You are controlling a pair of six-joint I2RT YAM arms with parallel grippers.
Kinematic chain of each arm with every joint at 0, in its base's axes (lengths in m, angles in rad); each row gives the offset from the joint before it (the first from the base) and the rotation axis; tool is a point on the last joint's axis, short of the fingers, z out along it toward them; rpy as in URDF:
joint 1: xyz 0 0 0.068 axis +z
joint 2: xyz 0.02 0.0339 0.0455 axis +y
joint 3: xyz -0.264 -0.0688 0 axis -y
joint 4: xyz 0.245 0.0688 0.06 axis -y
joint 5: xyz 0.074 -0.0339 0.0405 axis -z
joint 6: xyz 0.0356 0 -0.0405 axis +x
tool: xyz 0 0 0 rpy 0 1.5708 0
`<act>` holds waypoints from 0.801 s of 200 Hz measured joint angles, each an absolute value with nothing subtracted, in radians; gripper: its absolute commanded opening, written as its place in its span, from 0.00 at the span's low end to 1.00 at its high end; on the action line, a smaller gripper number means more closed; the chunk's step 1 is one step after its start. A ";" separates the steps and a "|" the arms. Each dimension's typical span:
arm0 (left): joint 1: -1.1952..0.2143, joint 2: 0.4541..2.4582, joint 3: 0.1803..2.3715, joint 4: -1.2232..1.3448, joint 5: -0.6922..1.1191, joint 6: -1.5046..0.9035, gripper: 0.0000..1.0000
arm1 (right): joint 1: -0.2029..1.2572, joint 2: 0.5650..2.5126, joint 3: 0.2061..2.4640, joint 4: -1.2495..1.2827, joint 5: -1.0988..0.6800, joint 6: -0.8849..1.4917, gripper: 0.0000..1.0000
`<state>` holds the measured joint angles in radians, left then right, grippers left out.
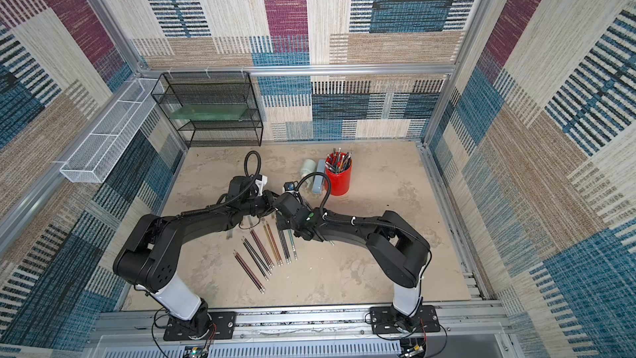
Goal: Remove the protective cover of the pencils
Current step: Remove the protective sleeve from the pencil.
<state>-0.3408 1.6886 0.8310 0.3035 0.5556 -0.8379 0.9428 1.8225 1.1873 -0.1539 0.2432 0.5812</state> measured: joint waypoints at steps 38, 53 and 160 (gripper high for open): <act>-0.340 1.689 0.830 0.310 0.556 -0.839 0.11 | 0.942 1.835 1.211 -0.161 0.243 0.577 0.00; -0.340 1.690 0.830 0.310 0.556 -0.839 0.08 | 0.942 1.835 1.209 -0.162 0.242 0.577 0.01; -0.330 1.701 0.829 0.310 0.557 -0.845 0.05 | 0.942 1.871 1.222 -0.156 0.216 0.575 0.20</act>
<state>-0.3298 1.7012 0.8288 0.3099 0.5568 -0.8452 0.9421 1.8709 1.2224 -0.1558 0.2161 0.5747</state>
